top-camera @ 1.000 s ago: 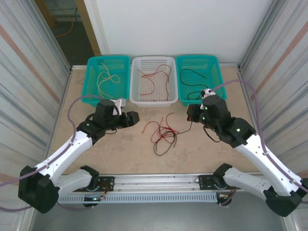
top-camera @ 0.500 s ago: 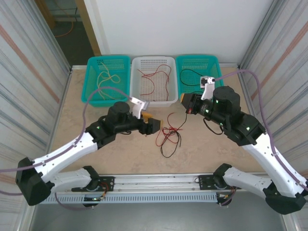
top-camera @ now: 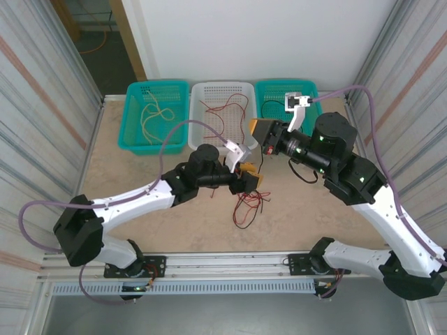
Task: Untangle the cables
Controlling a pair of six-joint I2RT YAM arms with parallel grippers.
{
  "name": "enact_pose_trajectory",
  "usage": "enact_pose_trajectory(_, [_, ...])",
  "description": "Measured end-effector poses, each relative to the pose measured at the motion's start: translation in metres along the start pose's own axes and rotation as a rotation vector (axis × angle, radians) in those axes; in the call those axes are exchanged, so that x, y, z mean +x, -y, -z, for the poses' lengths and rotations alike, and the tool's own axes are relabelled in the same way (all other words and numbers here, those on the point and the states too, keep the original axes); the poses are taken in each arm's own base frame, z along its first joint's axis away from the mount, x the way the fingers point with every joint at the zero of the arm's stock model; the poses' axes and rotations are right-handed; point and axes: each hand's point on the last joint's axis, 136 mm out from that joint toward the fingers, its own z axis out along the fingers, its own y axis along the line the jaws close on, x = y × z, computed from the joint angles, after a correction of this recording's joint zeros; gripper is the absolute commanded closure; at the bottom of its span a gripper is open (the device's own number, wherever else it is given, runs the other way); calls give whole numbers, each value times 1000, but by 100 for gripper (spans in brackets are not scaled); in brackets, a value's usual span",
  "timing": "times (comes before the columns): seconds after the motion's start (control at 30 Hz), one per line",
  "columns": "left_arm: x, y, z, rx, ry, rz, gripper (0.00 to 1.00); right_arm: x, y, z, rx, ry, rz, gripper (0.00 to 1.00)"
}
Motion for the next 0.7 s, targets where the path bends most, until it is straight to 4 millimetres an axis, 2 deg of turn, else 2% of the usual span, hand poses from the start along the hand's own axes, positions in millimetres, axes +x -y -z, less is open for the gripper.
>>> enact_pose_trajectory(0.07, [-2,2,-2,14,1,0,91,1,3,-4,10,-5,-1,100])
enact_pose_trajectory(0.13, [-5,3,-2,18,4,1,98,1,5,-6,13,-10,-3,100])
enact_pose_trajectory(0.4, [-13,5,-1,15,21,-2,100,1,6,-6,11,-10,-4,98])
enact_pose_trajectory(0.5, [-18,3,2,2,37,9,100,0,7,-5,14,-6,-9,62])
enact_pose_trajectory(0.57, [-25,0,7,-7,60,28,100,-3,11,-3,30,6,-12,47])
enact_pose_trajectory(0.6, [-30,-3,12,-16,75,42,100,-5,15,-2,49,14,-17,32])
enact_pose_trajectory(0.63, [-36,-7,18,-31,97,62,100,-6,21,1,72,21,-18,26])
enact_pose_trajectory(0.7, [-52,-16,33,-57,145,97,100,-4,35,7,120,31,-20,25])
